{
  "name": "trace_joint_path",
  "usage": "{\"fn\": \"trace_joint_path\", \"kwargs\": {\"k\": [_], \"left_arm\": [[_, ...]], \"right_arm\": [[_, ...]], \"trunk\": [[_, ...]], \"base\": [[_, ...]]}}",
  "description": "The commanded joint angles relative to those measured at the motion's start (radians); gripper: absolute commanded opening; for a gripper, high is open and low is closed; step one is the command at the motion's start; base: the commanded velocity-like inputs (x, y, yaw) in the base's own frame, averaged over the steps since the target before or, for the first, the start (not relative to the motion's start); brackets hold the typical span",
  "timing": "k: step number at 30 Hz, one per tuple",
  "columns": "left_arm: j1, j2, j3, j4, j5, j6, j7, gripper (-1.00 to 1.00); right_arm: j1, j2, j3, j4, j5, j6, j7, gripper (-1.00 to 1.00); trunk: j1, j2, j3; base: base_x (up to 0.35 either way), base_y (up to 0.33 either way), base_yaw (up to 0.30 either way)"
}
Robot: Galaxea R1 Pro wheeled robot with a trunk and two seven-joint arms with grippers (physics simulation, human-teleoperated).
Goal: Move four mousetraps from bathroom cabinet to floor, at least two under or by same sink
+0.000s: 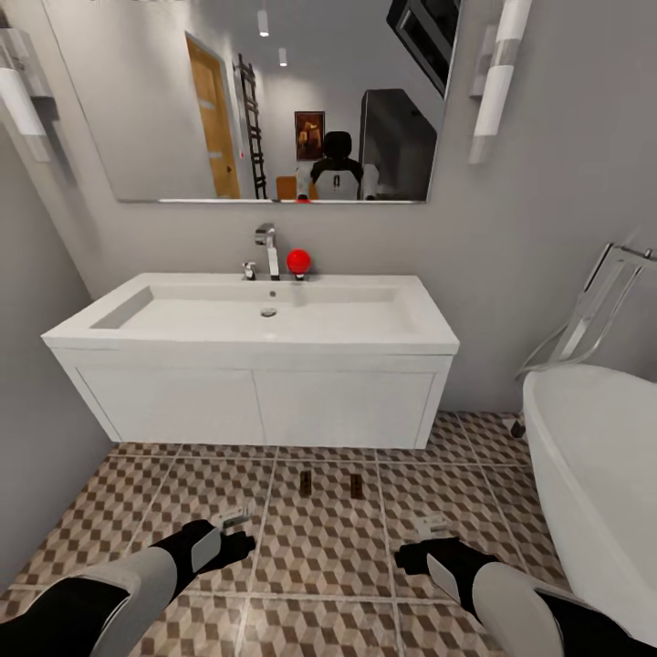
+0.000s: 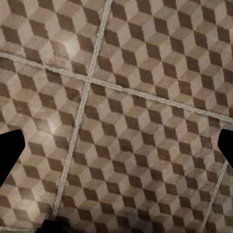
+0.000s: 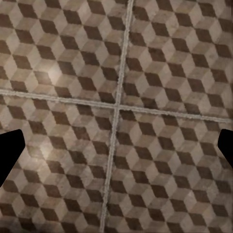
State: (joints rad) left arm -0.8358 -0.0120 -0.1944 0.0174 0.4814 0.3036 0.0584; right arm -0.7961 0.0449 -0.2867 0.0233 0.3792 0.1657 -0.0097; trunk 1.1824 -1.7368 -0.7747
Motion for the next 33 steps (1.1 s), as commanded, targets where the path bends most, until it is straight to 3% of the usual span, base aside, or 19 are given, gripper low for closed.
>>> {"fn": "trace_joint_path", "kwargs": {"k": [1,7,16,33], "left_arm": [[0.001,0.0,-0.008,0.001,0.011,0.002,0.003,1.0],[0.016,0.0,-0.008,0.002,0.011,0.001,0.003,1.0],[0.036,0.005,-0.009,0.005,0.01,0.001,0.004,1.0],[0.097,0.014,-0.008,0.022,0.013,0.002,0.003,1.0]], "right_arm": [[-0.001,-0.002,-0.009,0.001,0.01,0.003,-0.001,1.0],[0.013,-0.02,-0.008,0.002,0.012,0.002,-0.001,1.0],[0.118,-0.037,-0.009,0.0,0.011,0.001,-0.001,1.0],[0.189,-0.09,-0.008,0.001,0.015,-0.04,-0.001,1.0]], "trunk": [[-0.004,0.007,0.002],[-0.027,0.049,0.021],[-0.062,0.112,0.049],[-0.127,0.231,0.103]], "base": [[0.0,0.0,0.0],[0.0,0.0,0.0],[0.0,0.0,0.0],[0.0,0.0,0.0]]}}
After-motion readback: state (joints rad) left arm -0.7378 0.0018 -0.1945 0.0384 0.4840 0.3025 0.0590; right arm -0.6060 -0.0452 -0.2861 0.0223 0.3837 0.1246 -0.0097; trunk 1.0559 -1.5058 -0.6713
